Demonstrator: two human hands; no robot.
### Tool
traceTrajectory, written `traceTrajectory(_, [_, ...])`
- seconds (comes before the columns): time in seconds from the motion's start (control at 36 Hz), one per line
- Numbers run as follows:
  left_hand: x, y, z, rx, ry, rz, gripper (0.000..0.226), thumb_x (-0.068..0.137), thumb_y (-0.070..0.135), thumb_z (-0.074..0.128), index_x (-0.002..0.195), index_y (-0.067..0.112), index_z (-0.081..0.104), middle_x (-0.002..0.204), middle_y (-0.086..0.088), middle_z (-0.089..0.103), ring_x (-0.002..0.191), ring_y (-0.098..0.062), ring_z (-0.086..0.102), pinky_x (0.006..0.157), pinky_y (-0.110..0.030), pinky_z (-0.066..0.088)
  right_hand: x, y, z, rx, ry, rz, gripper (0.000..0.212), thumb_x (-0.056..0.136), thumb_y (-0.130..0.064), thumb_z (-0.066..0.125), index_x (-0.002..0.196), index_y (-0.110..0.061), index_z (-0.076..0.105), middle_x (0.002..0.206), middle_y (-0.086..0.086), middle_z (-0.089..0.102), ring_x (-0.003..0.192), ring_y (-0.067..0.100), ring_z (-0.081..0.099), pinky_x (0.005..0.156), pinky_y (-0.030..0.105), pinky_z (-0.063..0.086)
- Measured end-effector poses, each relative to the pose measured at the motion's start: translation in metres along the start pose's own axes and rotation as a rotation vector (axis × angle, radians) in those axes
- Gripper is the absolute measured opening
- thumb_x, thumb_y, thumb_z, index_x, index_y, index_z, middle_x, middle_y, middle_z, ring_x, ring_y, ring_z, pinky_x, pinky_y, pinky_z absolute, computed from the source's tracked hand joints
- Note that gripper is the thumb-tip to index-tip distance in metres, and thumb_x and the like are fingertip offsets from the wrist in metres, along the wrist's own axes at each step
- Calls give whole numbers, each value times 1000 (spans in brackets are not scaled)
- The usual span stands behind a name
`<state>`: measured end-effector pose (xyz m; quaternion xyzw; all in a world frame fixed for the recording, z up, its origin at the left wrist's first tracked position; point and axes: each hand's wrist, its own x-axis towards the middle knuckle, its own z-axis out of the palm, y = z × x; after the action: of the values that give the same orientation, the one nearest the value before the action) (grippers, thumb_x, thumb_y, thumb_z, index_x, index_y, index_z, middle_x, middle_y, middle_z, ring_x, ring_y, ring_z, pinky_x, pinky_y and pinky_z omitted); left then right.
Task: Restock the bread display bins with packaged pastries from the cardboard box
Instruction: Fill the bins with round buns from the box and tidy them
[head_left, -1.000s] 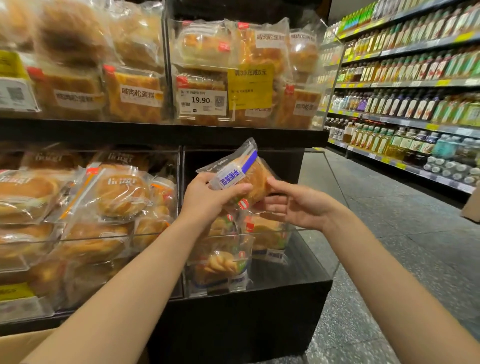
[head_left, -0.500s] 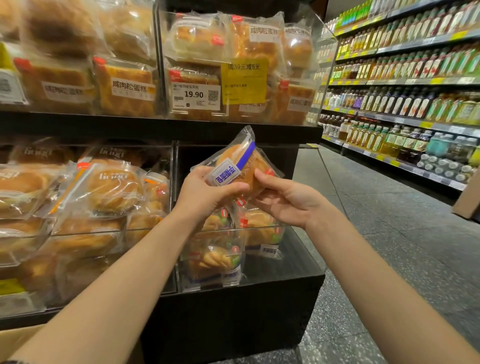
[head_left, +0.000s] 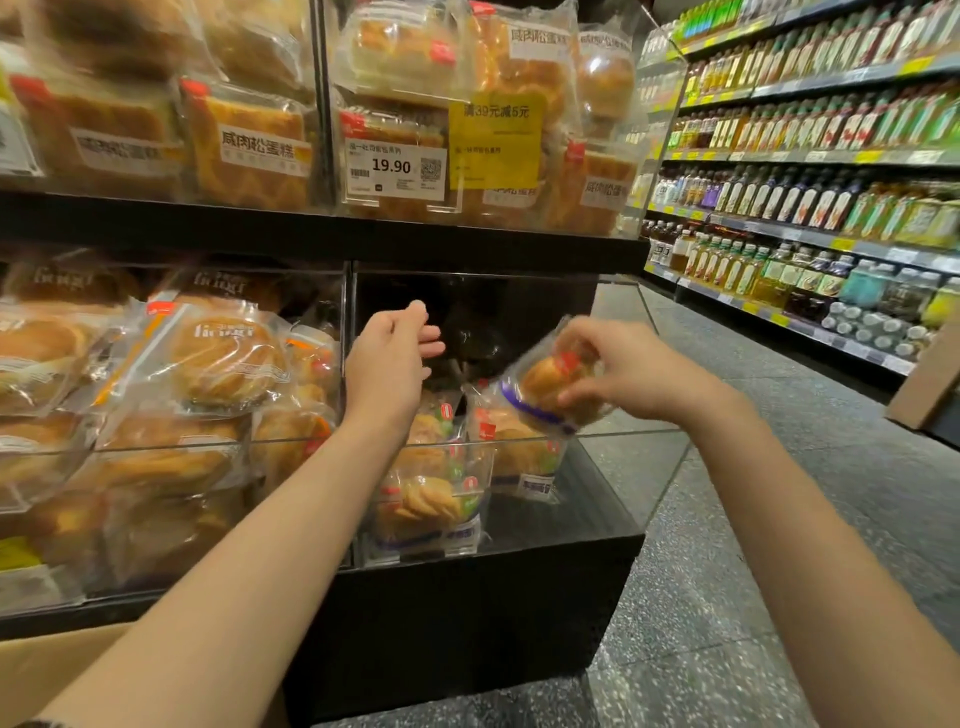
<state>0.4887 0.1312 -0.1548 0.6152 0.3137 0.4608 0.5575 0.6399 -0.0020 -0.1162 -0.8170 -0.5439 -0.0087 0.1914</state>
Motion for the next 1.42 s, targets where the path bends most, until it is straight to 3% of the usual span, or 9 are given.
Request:
traceTrajectory(0.11, [-2, -4, 2, 125, -45, 29, 16, 99, 18, 44, 104, 15, 59, 93, -3, 68, 82, -14, 68, 81, -29, 54, 1, -2, 18, -114, -197, 95, 82, 67, -22, 86, 133, -20, 38, 107, 0, 54, 103, 22, 55, 84, 33, 49])
traceTrajectory(0.22, [2, -5, 5, 121, -151, -86, 25, 99, 12, 40, 96, 7, 64, 76, -8, 68, 60, -16, 65, 73, -31, 55, 10, 1, 24, -137, -270, 52, 46, 67, -26, 86, 102, -24, 57, 101, -3, 59, 94, 16, 55, 73, 26, 50])
traceTrajectory(0.36, [4, 0, 6, 13, -146, -158, 37, 103, 15, 34, 78, 6, 60, 54, -3, 62, 36, -7, 55, 45, -15, 48, 22, -3, 31, -83, -467, 68, 35, 65, -23, 87, 93, -26, 66, 95, -10, 59, 97, 15, 58, 81, 30, 53])
traceTrajectory(0.5, [4, -2, 4, 13, -75, -122, 37, 103, 24, 35, 84, 9, 64, 61, -2, 62, 41, -7, 55, 54, -22, 48, 33, -8, 41, -105, -473, 28, 29, 68, -20, 86, 88, -29, 68, 85, -16, 52, 92, 14, 56, 77, 28, 49])
traceTrajectory(0.69, [-5, 4, 2, -56, -62, -47, 45, 105, 32, 31, 81, 14, 64, 56, 3, 61, 43, -6, 52, 49, -16, 49, 37, -6, 52, -95, -437, -7, 31, 78, -13, 77, 108, -20, 72, 94, -8, 55, 90, 12, 53, 74, 24, 44])
traceTrajectory(0.94, [-5, 3, 3, -61, -99, -47, 43, 104, 32, 33, 80, 12, 63, 54, 2, 59, 39, -6, 49, 48, -18, 44, 31, 11, 50, 172, -292, 43, 10, 81, -11, 73, 77, -20, 75, 82, -6, 68, 81, 8, 61, 67, 18, 48])
traceTrajectory(1.14, [-18, 0, 2, 110, -149, 361, 32, 100, 18, 41, 78, 14, 64, 60, 0, 59, 52, -10, 53, 58, -25, 46, 28, 3, 45, 238, -477, 77, 23, 92, -6, 60, 106, -18, 73, 100, -4, 65, 87, 8, 62, 65, 15, 50])
traceTrajectory(1.28, [-32, 1, -3, 172, -234, 423, 29, 97, 15, 48, 74, 15, 65, 67, -1, 61, 63, -11, 58, 60, -28, 49, 15, 2, 43, 449, -147, 99, 27, 95, -1, 51, 93, -21, 69, 98, 1, 66, 90, 12, 65, 71, 21, 54])
traceTrajectory(1.42, [-49, 4, -29, 260, -343, 427, 16, 96, 20, 52, 89, 20, 66, 86, 2, 66, 83, -12, 63, 71, -30, 55, -3, -11, 33, 712, 86, 37, 30, 94, 6, 47, 89, -16, 68, 83, 5, 69, 70, 6, 66, 58, 14, 52])
